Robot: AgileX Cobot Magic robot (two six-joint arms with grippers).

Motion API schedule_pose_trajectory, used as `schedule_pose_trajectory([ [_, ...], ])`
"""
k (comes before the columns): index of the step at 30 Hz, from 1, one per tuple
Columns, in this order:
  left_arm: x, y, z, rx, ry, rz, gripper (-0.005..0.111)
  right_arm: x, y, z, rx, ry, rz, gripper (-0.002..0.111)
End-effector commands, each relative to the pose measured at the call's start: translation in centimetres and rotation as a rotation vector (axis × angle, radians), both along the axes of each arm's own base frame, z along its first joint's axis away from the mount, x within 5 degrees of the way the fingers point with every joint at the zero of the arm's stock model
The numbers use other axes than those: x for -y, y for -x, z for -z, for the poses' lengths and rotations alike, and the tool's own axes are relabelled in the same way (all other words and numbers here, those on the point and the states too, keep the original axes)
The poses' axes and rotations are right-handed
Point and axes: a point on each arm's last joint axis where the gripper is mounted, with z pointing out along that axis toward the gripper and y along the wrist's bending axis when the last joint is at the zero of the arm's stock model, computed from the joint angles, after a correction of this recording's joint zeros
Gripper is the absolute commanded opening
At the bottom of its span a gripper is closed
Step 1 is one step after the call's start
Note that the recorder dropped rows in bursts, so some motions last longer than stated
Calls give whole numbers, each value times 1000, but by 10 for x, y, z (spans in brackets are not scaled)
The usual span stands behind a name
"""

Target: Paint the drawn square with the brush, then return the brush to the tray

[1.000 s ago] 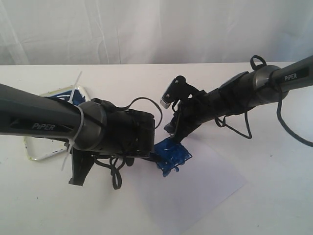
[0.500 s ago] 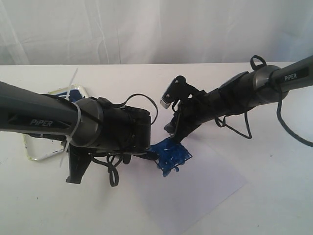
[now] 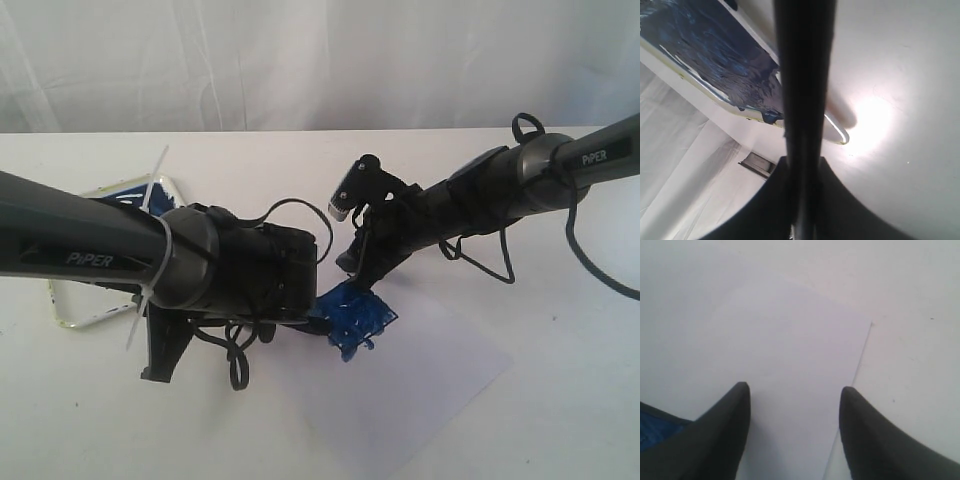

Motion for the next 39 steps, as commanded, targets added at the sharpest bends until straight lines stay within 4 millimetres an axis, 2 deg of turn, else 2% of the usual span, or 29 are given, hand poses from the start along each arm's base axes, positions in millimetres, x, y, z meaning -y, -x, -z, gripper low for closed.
schedule_pose_trajectory([
  [1,-9,-3,-14,109,-68,-60,0,4,2,11,0,52,-9,51],
  [5,-6,-7,-21,235,-33,-60,0,4,2,11,0,52,-9,51],
  [13,-8,5,-7,40,-57,-60,0,4,2,11,0,52,-9,51],
  [20,-11,5,-6,58,-81,-54,0,4,2,11,0,52,-9,51],
  [25,-10,0,-11,185,-59,-66,0,4,2,11,0,52,-9,51],
  [39,-3,1,-1,96,38,-23,0,4,2,11,0,52,-9,51],
])
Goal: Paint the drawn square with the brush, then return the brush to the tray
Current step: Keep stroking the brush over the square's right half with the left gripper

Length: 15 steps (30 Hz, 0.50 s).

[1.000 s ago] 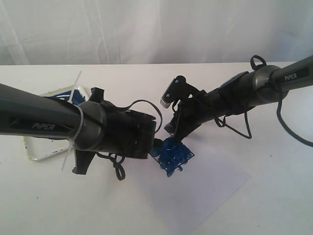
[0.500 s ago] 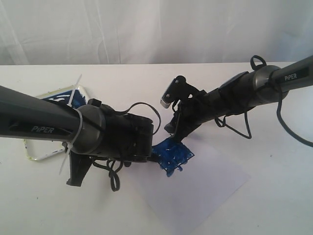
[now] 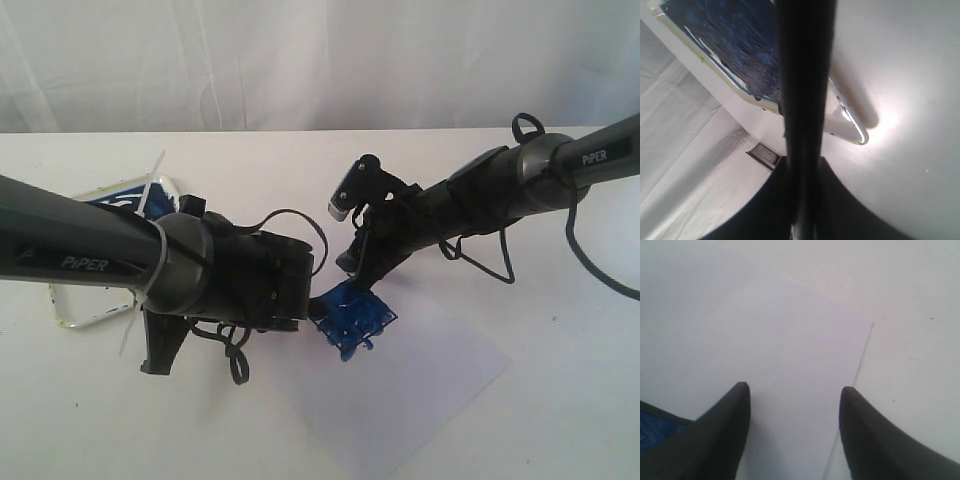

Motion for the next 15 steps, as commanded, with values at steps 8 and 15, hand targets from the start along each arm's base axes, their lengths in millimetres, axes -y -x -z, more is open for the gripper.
schedule_pose_trajectory([
  [8,2,3,1,-23,45,-4,0,4,2,11,0,52,-9,51],
  [15,0,-1,8,69,-2,-37,0,4,2,11,-1,51,-5,51],
])
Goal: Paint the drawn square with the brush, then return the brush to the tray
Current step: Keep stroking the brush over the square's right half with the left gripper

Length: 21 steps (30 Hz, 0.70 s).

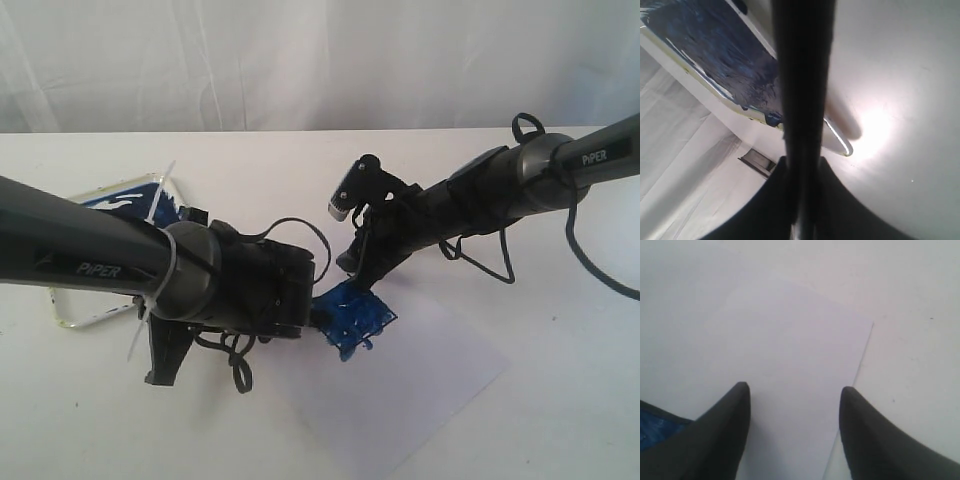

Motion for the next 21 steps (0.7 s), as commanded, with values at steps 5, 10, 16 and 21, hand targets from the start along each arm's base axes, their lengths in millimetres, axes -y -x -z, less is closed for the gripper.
schedule_pose_trajectory([
  [5,-6,0,-8,105,-72,-54,0,4,2,11,-1,51,-5,51],
  [10,-5,5,-2,-28,-74,-36,0,5,2,11,0,52,-3,51],
  [16,-7,4,-6,21,-99,-49,0,5,1,11,2,54,-1,51],
  [21,-2,6,-6,27,-73,-22,0,5,1,11,3,55,1,51],
])
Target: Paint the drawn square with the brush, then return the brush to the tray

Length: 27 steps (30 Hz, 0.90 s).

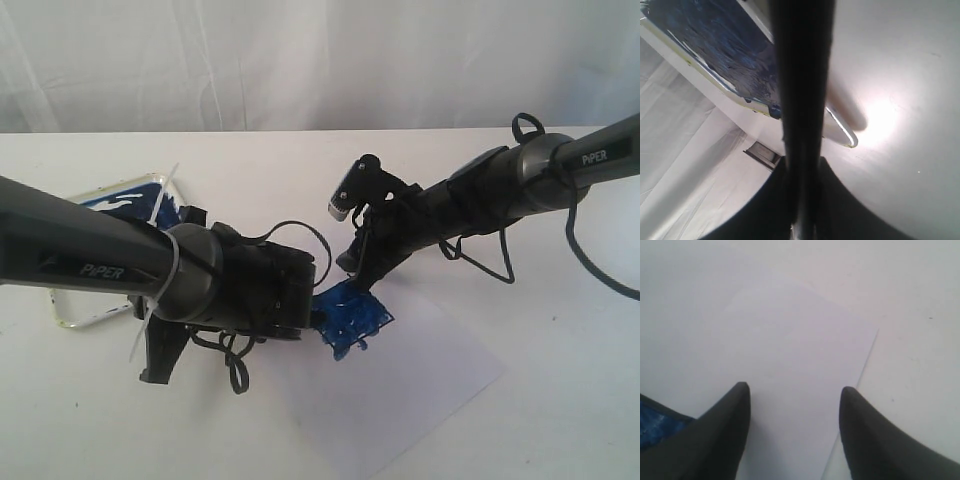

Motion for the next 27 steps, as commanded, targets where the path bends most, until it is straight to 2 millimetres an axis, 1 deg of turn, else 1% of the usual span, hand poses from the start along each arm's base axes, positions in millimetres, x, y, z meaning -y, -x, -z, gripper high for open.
schedule_pose_trajectory([
  [1,2,9,-8,25,-30,-13,0,5,1,11,3,55,-2,51],
  [4,9,16,-13,36,-15,18,0,5,1,11,3,55,-2,51],
  [7,12,19,-13,35,-14,30,0,5,1,11,3,55,-2,51],
  [10,12,19,-14,43,-17,27,0,5,1,11,2,55,-3,51],
  [17,12,15,-19,139,-18,32,0,5,1,11,2,55,-3,51],
  [27,18,15,-10,67,43,82,0,5,1,11,4,56,-2,51],
])
